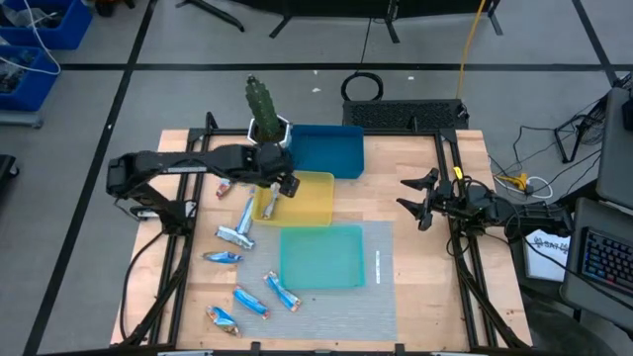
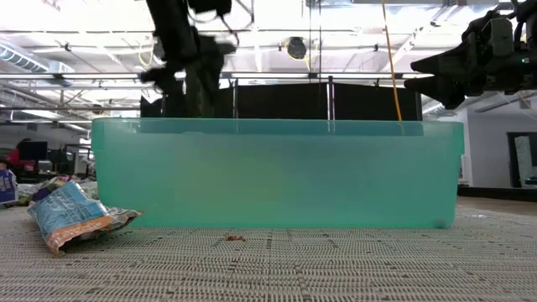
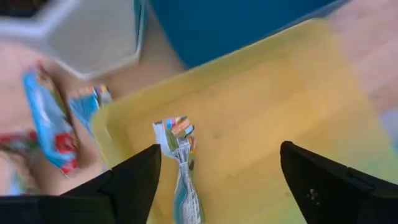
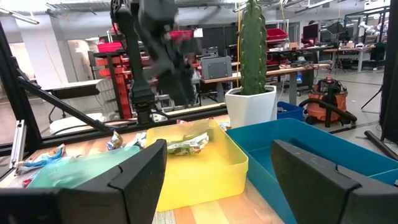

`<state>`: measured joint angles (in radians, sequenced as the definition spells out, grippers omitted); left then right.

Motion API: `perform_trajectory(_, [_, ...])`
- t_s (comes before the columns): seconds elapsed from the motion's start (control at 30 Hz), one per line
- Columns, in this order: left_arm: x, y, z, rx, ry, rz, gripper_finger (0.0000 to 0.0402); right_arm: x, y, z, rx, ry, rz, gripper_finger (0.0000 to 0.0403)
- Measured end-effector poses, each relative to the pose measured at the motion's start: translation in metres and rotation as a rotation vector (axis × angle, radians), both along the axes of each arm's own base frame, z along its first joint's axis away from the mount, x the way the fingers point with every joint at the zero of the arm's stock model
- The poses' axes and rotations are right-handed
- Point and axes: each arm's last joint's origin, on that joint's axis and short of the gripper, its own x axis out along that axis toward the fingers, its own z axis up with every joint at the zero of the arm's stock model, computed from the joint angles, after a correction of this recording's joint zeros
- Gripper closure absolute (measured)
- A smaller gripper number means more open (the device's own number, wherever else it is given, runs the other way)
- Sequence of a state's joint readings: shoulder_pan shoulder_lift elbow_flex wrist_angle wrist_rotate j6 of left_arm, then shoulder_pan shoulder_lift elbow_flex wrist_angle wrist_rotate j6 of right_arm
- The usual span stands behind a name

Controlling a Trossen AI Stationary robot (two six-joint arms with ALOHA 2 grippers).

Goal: Pick and place Granola Bars by type
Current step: Put the yellow granola bar into the yellow bin

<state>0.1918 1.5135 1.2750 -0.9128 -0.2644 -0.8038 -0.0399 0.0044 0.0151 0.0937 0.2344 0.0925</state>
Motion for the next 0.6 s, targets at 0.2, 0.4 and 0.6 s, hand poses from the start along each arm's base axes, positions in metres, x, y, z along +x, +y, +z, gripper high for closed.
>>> perform_trajectory(0.2, [-0.009, -0.007, 0.056, 0.083, -0.038, -0.190, 0.0099, 0.000, 0.000, 0.000, 0.000, 0.000, 0.000, 0.0124])
perform_trajectory(0.4, [-0.025, -0.014, 0.102, 0.144, -0.095, -0.384, 0.0089, 0.000, 0.000, 0.000, 0.000, 0.000, 0.001, 0.0124])
perform_trajectory(0.6, [-0.045, -0.026, 0.133, 0.189, -0.117, -0.572, 0.0077, 0.000, 0.000, 0.000, 0.000, 0.000, 0.001, 0.0124])
